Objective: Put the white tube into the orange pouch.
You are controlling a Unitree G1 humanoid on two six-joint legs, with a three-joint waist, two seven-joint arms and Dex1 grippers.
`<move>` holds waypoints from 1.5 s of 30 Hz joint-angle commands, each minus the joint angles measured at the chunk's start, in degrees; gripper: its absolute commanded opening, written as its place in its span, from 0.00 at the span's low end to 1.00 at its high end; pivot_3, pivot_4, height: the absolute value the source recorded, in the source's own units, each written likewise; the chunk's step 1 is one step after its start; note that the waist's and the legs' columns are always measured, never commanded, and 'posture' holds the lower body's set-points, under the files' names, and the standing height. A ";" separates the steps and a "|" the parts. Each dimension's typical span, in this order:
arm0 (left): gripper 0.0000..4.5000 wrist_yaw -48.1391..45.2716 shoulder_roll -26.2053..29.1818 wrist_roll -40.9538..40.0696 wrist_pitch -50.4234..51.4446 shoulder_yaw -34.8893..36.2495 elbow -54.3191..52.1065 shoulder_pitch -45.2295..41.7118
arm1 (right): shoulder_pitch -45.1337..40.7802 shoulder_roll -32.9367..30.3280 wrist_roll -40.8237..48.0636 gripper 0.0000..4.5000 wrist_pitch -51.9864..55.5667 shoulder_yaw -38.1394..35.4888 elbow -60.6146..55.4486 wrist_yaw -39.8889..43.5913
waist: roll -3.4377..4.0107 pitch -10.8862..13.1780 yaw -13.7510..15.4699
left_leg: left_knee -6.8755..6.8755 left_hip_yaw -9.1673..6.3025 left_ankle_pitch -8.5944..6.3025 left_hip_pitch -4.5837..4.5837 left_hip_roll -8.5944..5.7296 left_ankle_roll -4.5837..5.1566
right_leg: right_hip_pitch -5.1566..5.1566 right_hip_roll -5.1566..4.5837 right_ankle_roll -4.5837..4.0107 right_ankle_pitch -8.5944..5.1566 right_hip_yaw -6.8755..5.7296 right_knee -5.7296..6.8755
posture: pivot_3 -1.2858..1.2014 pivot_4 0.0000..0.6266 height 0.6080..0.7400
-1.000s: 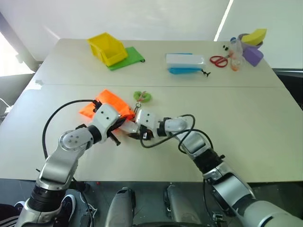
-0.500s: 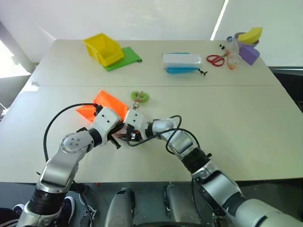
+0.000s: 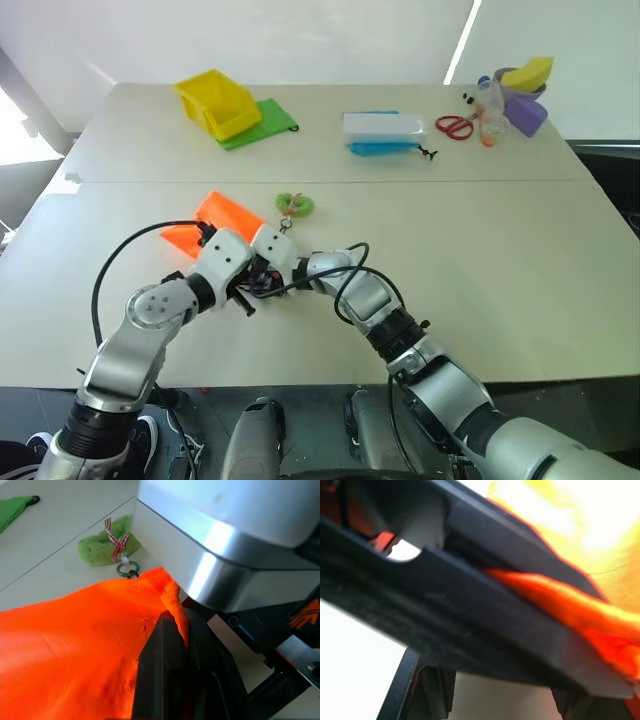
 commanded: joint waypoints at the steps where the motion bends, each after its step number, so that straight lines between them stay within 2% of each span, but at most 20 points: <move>1: 0.00 -0.33 -0.39 0.10 -1.92 -0.32 -0.22 0.59 | -0.55 1.84 0.39 0.40 -3.70 1.18 -1.38 1.07 | 0.00 0.00 0.00 | 0.00 0.00 0.00 0.00 0.00 0.00 | 0.00 0.00 -0.01 -0.01 0.00 0.00 | 0.52 0.24 1.00; 10: 0.00 -0.42 -0.40 0.05 -2.97 -0.39 0.09 1.18 | -0.61 4.44 1.49 0.40 -5.53 0.33 -0.62 0.64 | 0.00 0.00 -0.05 | -0.01 0.00 0.00 0.00 0.01 0.00 | -0.02 0.00 -0.11 -0.06 0.00 0.00 | 0.52 0.24 1.00; 15: 0.00 -0.26 -0.32 0.13 -2.77 -0.36 -0.10 1.21 | -0.24 3.69 1.33 0.93 -4.80 0.22 -1.12 1.53 | 0.01 0.01 -0.09 | -0.03 0.00 0.00 0.00 0.01 0.00 | -0.03 0.00 -0.07 -0.04 0.00 0.00 | 0.52 0.24 1.00; 16: 0.00 -0.25 -0.28 0.14 -2.70 -0.38 -0.15 1.20 | -0.05 3.45 1.63 0.98 -4.26 0.14 -1.67 2.16 | 0.01 0.01 -0.06 | -0.03 0.00 0.00 0.00 0.02 0.00 | -0.03 0.00 -0.07 -0.04 -0.01 0.00 | 0.52 0.24 1.00; 23: 0.00 -0.36 0.24 0.19 -2.69 0.11 -0.17 1.63 | 3.10 -5.13 3.69 0.98 0.49 -0.18 -12.89 9.62 | 0.01 0.01 0.05 | -0.03 -0.01 0.00 -0.04 0.00 0.00 | -0.03 -0.08 -0.13 -0.08 0.00 -0.06 | 0.52 0.24 1.00; 29: 0.00 -0.84 0.82 -0.07 -2.38 0.80 -0.26 2.03 | 6.13 -14.47 4.85 0.98 3.86 -2.21 -21.13 12.05 | 0.01 0.01 0.08 | -0.03 0.00 0.00 -0.03 -0.01 0.00 | -0.03 -0.04 -0.15 -0.09 -0.03 -0.04 | 0.52 0.24 1.00; 34: 0.00 -1.71 1.80 -0.40 -2.19 1.49 -0.24 2.44 | 9.43 -19.53 6.73 0.98 6.12 -3.55 -26.86 13.10 | 0.01 0.01 0.00 | -0.03 0.01 0.00 -0.03 -0.01 0.00 | -0.03 -0.02 -0.15 -0.10 -0.03 -0.05 | 0.52 0.24 1.00; 41: 0.00 -2.99 3.12 0.01 -3.12 0.94 0.82 2.65 | 3.73 -17.83 8.32 0.98 2.36 -12.48 -17.10 4.86 | 0.01 0.01 0.02 | -0.01 0.03 0.00 0.00 -0.01 0.00 | -0.02 0.02 -0.21 -0.07 0.01 -0.05 | 0.52 0.24 1.00; 45: 0.00 -2.52 2.15 0.09 -3.16 0.39 1.56 1.51 | -2.87 -12.07 8.03 0.98 -4.21 -16.23 -4.74 -2.85 | 0.01 0.01 -0.12 | -0.01 0.04 0.00 0.02 0.00 0.00 | -0.02 0.07 -0.20 -0.06 0.02 -0.05 | 0.52 0.24 1.00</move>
